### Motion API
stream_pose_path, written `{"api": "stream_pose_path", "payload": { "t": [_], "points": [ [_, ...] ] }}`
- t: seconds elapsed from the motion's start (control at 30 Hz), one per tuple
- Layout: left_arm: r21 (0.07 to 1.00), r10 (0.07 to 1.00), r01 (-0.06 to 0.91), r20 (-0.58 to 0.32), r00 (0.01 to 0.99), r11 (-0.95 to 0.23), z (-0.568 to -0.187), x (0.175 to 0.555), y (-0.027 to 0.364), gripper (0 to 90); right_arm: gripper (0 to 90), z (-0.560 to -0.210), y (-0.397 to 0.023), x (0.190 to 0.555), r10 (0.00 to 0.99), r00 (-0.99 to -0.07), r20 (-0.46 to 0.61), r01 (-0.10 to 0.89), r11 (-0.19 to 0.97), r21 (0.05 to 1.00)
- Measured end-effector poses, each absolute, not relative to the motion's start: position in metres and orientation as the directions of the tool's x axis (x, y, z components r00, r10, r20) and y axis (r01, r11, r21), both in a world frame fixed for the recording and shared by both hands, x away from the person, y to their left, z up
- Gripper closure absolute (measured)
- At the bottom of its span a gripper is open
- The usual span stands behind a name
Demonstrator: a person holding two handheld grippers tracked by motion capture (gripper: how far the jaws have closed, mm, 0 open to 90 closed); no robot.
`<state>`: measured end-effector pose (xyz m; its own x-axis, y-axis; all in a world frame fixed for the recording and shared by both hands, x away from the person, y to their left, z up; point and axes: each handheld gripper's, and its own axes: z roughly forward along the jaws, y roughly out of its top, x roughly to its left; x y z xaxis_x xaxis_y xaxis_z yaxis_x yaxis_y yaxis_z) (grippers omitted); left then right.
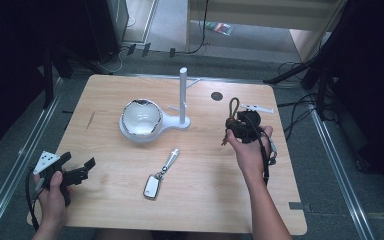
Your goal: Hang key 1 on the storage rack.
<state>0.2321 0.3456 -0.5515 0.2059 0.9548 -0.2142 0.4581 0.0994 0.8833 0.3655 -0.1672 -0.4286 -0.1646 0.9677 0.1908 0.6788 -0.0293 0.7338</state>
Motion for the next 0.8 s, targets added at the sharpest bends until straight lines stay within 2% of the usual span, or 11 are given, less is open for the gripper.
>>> {"api": "stream_pose_path", "payload": {
  "t": [0.37,0.5,0.8],
  "points": [
    [0.882,0.954,0.460,-0.219,0.204,0.104,-0.552,0.232,0.346,1.7,70.1,-0.417,-0.153,0.362,0.947,-0.294,0.127,0.521,0.048,0.852],
    [0.882,0.954,0.460,-0.217,0.206,0.101,-0.552,0.232,0.346,1.7,70.0,-0.416,-0.147,0.362,0.945,-0.315,0.082,0.472,0.081,0.878],
    [0.882,0.954,0.460,-0.219,0.206,0.103,-0.552,0.232,0.346,1.7,69.7,-0.418,-0.142,0.367,0.923,-0.377,0.071,0.414,0.100,0.905]
  ]
}}
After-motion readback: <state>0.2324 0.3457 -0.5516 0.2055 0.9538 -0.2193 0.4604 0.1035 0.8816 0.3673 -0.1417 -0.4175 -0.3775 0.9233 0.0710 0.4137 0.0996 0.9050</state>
